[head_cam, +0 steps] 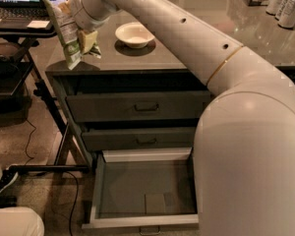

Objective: Pick green jalapeno chip bag from bottom drawer and place on counter

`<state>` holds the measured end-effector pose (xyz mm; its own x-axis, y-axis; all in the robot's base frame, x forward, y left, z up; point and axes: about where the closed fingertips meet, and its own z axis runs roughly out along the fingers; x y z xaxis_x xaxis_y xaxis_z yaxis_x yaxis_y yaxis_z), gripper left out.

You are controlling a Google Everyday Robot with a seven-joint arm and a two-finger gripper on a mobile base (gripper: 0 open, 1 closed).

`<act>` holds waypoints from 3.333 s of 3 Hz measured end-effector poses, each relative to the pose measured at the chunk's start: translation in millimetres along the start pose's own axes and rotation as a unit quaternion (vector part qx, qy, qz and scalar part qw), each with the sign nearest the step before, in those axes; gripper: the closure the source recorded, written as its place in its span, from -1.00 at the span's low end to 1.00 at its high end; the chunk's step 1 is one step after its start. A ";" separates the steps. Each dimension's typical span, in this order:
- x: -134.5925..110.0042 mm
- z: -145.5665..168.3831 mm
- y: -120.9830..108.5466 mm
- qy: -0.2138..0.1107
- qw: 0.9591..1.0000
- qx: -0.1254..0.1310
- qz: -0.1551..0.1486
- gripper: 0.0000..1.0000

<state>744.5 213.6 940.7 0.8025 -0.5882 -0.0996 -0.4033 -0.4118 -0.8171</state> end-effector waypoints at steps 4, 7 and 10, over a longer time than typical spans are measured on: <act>24.2 9.7 -8.4 0.066 0.995 -0.065 0.035 1.00; 67.5 12.6 9.9 0.048 0.998 -0.009 0.035 0.62; 78.9 10.4 24.9 0.007 0.998 -0.048 0.042 -0.77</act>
Offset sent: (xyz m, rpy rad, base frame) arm 0.0083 0.0079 0.0278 -0.2008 0.0859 -0.1521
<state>802.3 164.2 906.6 0.7582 -0.6330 -0.1561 -0.5092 -0.4255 -0.7481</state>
